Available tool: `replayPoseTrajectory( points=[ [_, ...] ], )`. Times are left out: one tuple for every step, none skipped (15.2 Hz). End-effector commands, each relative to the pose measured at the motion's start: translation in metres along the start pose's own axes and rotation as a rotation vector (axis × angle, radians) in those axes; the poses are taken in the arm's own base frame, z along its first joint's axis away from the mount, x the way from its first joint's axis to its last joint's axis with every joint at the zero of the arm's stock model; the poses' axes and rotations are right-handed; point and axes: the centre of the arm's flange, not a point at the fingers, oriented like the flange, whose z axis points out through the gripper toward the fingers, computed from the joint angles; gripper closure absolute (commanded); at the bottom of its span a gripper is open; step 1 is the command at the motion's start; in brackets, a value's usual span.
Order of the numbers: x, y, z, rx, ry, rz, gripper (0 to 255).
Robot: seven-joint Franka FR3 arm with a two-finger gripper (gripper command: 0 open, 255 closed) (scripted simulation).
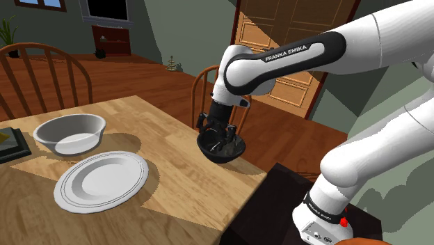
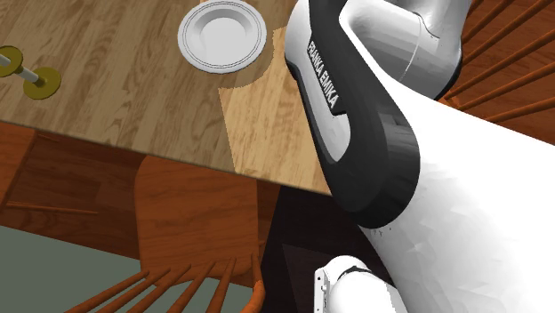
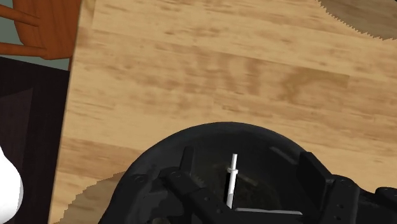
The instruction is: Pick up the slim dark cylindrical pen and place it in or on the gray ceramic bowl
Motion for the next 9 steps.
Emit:
replayPoseTrajectory(
  points=[
    [0.0,0.0,0.0,0.0,0.0,0.0,0],
    [0.0,0.0,0.0,0.0,0.0,0.0,0],
    [0.0,0.0,0.0,0.0,0.0,0.0,0],
    [0.0,0.0,-0.013,0.0,0.0,0.0,0],
    [0.0,0.0,-0.026,0.0,0.0,0.0,0],
    [0.0,0.0,-0.04,0.0,0.0,0.0,0],
    [0.0,0.0,-0.05,0.0,0.0,0.0,0],
    [0.0,0.0,-0.05,0.0,0.0,0.0,0],
    [0.0,0.0,-0.05,0.0,0.0,0.0,0]
  ],
)
